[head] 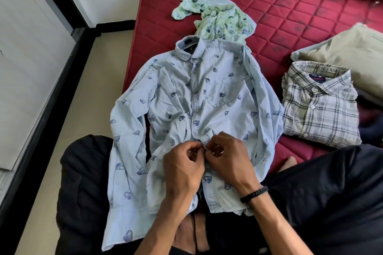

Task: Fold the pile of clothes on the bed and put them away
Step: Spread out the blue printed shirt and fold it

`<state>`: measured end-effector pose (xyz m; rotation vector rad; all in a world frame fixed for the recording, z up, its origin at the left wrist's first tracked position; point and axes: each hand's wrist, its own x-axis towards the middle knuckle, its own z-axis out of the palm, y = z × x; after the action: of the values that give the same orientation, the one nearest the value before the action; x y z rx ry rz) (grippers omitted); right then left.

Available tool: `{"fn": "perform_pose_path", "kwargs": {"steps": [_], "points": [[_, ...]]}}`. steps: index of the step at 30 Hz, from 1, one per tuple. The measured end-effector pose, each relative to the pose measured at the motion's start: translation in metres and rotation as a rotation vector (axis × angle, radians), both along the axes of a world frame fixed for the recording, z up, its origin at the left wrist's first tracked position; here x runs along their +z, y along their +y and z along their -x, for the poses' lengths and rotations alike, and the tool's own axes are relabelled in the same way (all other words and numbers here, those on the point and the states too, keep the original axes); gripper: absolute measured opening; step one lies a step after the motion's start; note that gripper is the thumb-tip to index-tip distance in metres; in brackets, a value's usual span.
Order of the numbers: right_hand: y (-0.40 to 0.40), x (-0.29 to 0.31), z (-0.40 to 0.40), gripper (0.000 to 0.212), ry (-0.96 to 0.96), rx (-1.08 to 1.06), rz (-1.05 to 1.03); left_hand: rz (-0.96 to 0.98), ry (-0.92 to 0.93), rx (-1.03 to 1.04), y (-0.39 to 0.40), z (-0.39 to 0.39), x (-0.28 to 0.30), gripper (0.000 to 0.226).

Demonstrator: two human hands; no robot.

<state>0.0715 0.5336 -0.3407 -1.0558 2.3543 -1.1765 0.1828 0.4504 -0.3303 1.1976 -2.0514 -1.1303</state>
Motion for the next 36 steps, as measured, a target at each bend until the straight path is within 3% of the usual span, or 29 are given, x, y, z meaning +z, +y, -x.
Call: {"fn": "perform_pose_path", "kwargs": {"steps": [4, 10, 16, 19, 21, 24, 26, 28, 31, 36], "points": [[0.002, -0.002, 0.003, 0.007, -0.061, 0.02, -0.012, -0.106, 0.052, 0.015, -0.004, 0.0, -0.003, 0.012], [0.006, 0.006, 0.003, 0.003, -0.413, -0.012, 0.075, -0.352, 0.177, 0.014, -0.016, -0.001, -0.01, 0.022], [0.007, 0.006, 0.004, 0.014, -0.694, -0.029, 0.194, -0.477, 0.305, 0.047, -0.019, -0.001, -0.011, 0.016], [0.005, 0.002, 0.005, 0.016, -0.773, -0.053, 0.215, -0.448, 0.291, 0.007, -0.018, -0.002, -0.01, 0.015], [0.005, 0.003, 0.005, 0.016, -0.749, -0.04, 0.209, -0.229, 0.217, -0.017, -0.016, -0.002, -0.01, 0.014], [0.003, 0.005, 0.001, 0.006, -0.601, 0.011, 0.137, 0.304, 0.011, -0.102, -0.012, -0.003, -0.008, 0.017], [0.001, 0.001, 0.0, 0.005, -0.447, -0.02, 0.07, 0.437, -0.09, -0.13, -0.01, -0.002, -0.007, 0.017], [0.0, -0.002, 0.0, 0.009, -0.327, -0.067, 0.018, 0.454, -0.128, -0.103, -0.011, -0.002, -0.005, 0.014], [-0.001, -0.002, -0.002, 0.01, -0.312, -0.06, 0.044, 0.406, -0.147, -0.054, -0.013, -0.002, -0.005, 0.013], [-0.003, -0.005, -0.006, 0.006, -0.269, -0.016, 0.005, 0.161, -0.066, 0.007, -0.006, 0.001, -0.003, 0.01]]}}
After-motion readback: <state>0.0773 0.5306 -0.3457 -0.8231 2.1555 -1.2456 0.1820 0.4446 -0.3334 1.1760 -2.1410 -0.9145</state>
